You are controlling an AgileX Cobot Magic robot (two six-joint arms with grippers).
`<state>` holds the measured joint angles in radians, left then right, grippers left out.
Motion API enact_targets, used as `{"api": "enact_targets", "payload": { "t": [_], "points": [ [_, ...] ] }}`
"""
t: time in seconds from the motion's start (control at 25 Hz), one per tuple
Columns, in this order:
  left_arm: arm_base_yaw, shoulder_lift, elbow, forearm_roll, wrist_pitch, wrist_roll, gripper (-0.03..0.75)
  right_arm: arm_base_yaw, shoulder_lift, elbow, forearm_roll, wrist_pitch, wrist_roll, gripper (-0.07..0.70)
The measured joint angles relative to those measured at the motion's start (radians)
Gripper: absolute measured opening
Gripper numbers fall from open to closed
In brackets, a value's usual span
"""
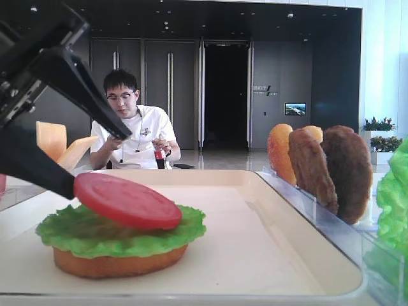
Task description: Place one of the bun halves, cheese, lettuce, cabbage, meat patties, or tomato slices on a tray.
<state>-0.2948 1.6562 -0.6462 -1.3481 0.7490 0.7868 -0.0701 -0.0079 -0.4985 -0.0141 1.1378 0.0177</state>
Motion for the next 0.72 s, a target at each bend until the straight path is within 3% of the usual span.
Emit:
{"api": "enact_targets", "payload": {
  "t": [0.16,0.44,0.72],
  "points": [
    [0.013,-0.067,-0.002,0.056,-0.004,-0.063,0.484,0.0,0.0,0.0,0.0,0.0,0.0,0.538],
    [0.018,-0.17,-0.041,0.354,-0.008,-0.323,0.484,0.0,0.0,0.0,0.0,0.0,0.0,0.538],
    [0.018,-0.288,-0.126,0.44,0.002,-0.404,0.484,0.0,0.0,0.0,0.0,0.0,0.0,0.538]
  ]
}}
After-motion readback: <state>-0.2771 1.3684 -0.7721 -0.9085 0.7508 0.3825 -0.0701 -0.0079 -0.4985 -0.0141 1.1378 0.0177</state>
